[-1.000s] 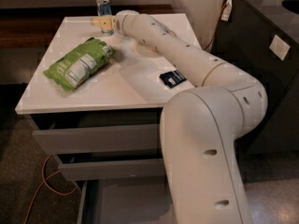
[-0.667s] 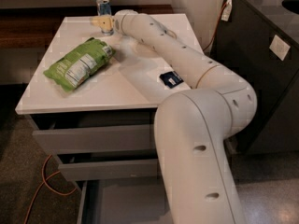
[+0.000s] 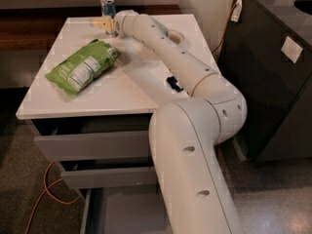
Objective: Place redbull can into bottom drawer
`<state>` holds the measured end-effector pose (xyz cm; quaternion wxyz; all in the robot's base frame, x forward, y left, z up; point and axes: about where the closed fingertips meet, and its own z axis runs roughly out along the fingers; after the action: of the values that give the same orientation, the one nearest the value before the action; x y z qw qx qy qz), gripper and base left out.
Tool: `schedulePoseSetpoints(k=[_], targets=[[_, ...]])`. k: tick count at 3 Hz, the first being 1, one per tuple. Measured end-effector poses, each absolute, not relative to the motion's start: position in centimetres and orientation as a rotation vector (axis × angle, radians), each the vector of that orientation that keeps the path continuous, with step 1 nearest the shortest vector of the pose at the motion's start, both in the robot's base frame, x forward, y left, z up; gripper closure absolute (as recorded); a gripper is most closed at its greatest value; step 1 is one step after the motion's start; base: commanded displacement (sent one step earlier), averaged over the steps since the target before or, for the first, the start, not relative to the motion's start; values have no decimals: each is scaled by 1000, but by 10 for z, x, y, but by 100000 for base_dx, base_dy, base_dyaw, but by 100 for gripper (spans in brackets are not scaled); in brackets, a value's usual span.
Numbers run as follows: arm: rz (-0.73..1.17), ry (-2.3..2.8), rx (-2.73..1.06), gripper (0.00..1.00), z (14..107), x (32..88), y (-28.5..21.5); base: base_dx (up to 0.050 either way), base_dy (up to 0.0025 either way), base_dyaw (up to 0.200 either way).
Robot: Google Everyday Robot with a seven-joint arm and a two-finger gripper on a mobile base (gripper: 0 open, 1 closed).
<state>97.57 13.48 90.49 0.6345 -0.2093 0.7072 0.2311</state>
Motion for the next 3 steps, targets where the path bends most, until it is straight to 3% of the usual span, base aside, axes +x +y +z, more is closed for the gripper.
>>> schedulePoseSetpoints(k=[1, 2, 3], targets=[[518, 1597, -484, 19, 907, 982, 141, 0, 0, 0], [513, 1575, -470, 50, 918, 984, 142, 0, 0, 0], [516, 1559, -458, 73, 926, 983, 143, 0, 0, 0]])
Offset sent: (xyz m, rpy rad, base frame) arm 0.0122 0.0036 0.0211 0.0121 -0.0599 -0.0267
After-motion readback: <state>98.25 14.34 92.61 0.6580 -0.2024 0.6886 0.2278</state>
